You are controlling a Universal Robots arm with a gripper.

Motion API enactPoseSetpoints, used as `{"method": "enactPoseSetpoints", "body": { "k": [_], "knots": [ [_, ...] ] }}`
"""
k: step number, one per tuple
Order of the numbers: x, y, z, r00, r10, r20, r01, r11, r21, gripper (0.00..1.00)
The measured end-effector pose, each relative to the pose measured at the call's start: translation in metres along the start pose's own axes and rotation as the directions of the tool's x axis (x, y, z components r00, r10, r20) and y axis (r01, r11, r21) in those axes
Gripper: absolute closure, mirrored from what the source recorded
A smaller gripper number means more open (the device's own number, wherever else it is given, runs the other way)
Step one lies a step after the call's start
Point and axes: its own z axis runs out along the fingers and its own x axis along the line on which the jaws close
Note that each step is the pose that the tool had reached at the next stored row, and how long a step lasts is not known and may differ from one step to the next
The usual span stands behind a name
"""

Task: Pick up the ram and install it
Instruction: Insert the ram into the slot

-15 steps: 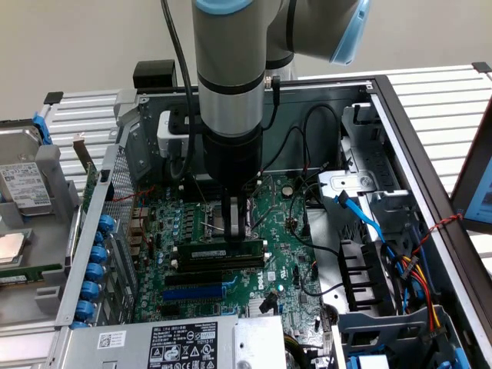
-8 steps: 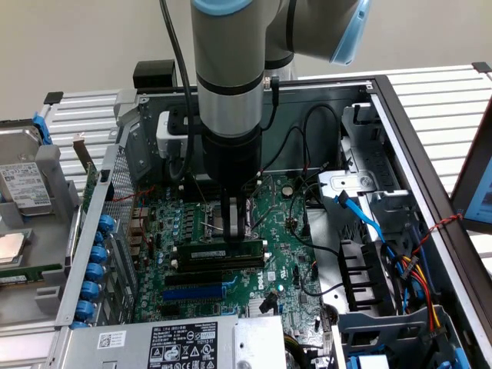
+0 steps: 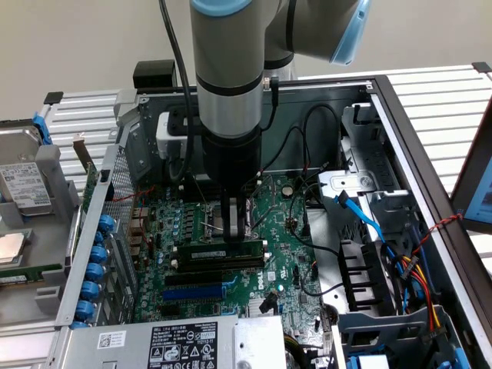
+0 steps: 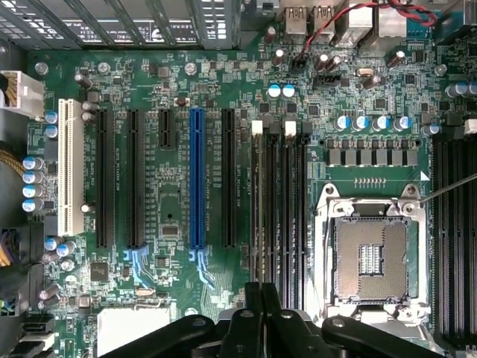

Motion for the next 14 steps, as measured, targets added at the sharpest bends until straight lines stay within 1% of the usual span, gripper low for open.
{"method": "enactPoseSetpoints", "body": {
  "k": [8, 14],
  "knots": [
    [-0.0001, 0.0013, 0.0002, 1.0000, 0.000, -0.0002, 0.000, 1.0000, 0.0002, 0.88],
    [-0.0001, 0.0014, 0.0009, 1.0000, 0.000, 0.0011, 0.000, 1.0000, 0.0002, 0.88]
  ]
}}
